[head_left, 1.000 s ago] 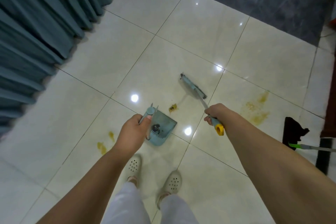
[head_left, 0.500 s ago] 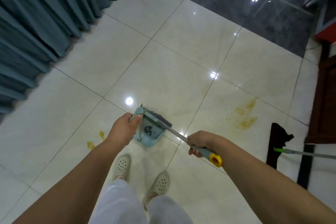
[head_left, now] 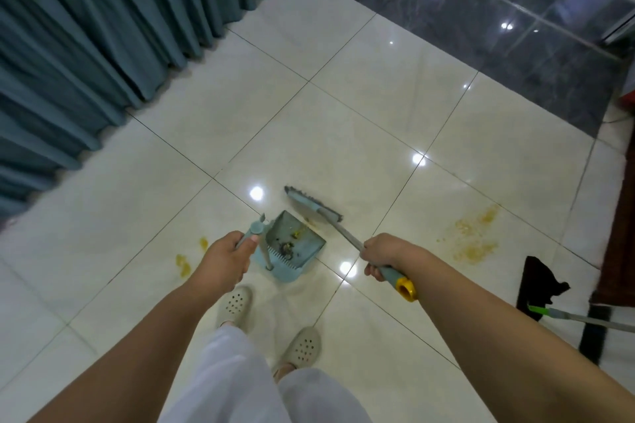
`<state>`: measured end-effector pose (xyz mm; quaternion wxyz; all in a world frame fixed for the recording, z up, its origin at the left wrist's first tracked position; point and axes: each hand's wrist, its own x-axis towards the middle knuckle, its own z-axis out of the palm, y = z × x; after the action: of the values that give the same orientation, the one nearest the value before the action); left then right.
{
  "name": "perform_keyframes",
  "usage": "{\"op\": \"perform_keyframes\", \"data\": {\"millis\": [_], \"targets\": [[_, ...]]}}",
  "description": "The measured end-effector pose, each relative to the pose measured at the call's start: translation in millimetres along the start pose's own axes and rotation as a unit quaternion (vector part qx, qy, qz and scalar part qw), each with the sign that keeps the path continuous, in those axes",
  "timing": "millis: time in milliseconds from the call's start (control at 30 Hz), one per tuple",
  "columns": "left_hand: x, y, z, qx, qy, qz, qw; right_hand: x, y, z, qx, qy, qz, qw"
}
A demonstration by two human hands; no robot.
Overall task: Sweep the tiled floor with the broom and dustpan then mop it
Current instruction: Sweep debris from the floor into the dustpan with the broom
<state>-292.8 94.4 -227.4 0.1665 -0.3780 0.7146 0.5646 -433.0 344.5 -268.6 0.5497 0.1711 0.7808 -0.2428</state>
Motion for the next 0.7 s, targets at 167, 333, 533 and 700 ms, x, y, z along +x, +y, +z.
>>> {"op": "perform_keyframes", "data": {"millis": [167, 333, 533, 700], "targets": [[-5.0, -18.4, -1.4, 0.034, 0.007, 0.009, 0.999, -0.3, 0.9, 19.3, 0.003, -0.048, 0.04, 0.998], [-3.1, -22.4, 0.1, 0.015, 0.011, 0.007, 1.0, -29.0, -0.3, 6.0, 0.024, -0.107, 0.076, 0.991], [-10.6, -21.0, -4.4, -0.014, 0.009, -0.003, 1.0, -37.0, -12.9, 2.2, -0.004, -0.065, 0.034, 0.997], [-22.6, -28.6, -15.4, -0.035, 0.016, -0.01, 0.999, -11.0, -25.0, 10.8, -0.025, -0.018, 0.007, 1.0]]}}
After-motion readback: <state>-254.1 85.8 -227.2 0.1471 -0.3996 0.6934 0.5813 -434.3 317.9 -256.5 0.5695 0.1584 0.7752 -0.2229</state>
